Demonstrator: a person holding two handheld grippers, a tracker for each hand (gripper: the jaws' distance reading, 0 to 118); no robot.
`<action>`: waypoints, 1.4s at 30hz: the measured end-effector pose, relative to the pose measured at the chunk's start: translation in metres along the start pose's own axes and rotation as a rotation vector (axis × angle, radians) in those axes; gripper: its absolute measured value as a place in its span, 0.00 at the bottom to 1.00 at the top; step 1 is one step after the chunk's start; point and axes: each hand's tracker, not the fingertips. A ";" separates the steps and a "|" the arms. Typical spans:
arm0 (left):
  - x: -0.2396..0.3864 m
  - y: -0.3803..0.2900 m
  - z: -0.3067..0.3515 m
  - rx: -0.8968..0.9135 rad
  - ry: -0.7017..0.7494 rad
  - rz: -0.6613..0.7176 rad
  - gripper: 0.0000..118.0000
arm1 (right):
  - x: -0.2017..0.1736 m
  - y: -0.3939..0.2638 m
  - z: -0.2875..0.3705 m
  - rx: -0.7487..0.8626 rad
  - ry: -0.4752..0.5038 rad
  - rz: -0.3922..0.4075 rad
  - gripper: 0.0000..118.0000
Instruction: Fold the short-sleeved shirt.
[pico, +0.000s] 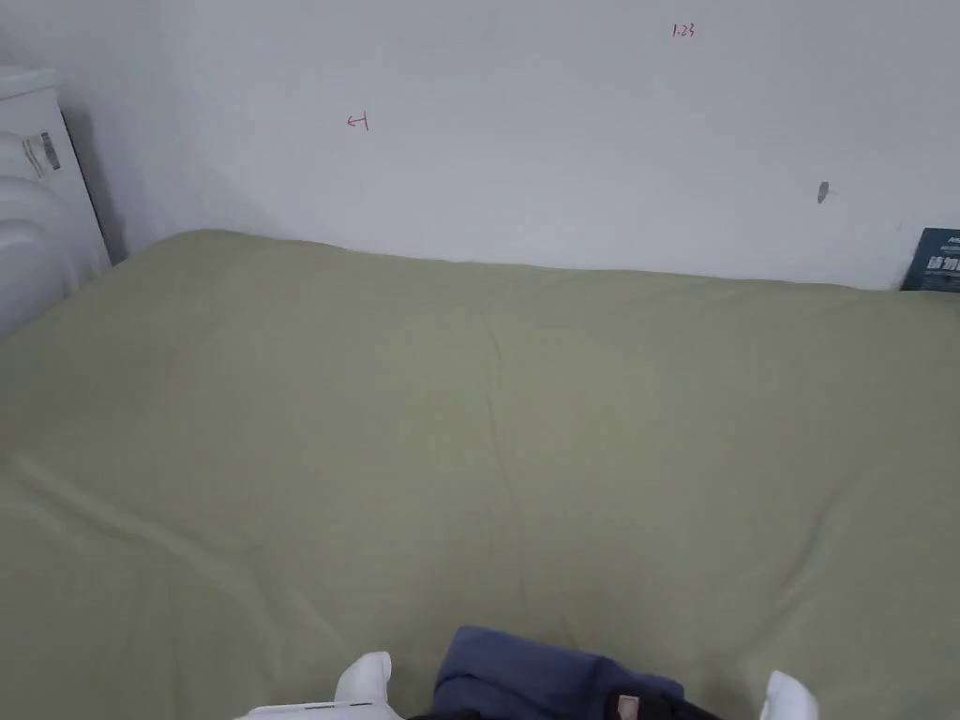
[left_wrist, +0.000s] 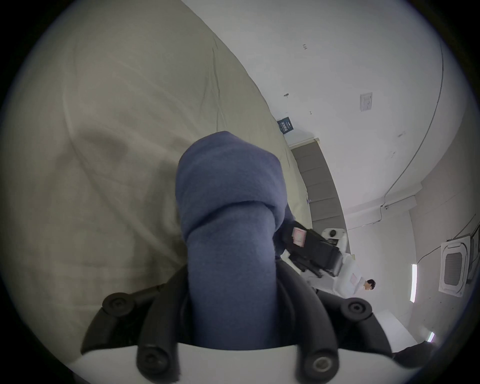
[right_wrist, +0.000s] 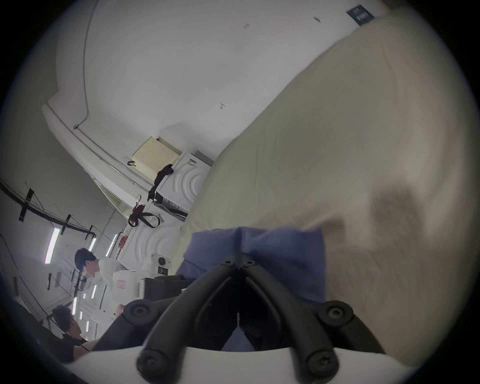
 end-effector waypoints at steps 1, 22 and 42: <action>0.000 0.004 0.009 0.002 0.020 -0.015 0.24 | -0.007 0.002 0.006 0.015 0.021 0.016 0.01; -0.192 0.134 0.362 0.085 0.498 0.044 0.24 | -0.118 -0.030 0.047 0.046 0.029 0.156 0.01; 0.055 0.076 0.388 0.459 0.850 -0.404 0.55 | -0.187 0.004 0.110 0.092 -0.246 0.450 0.01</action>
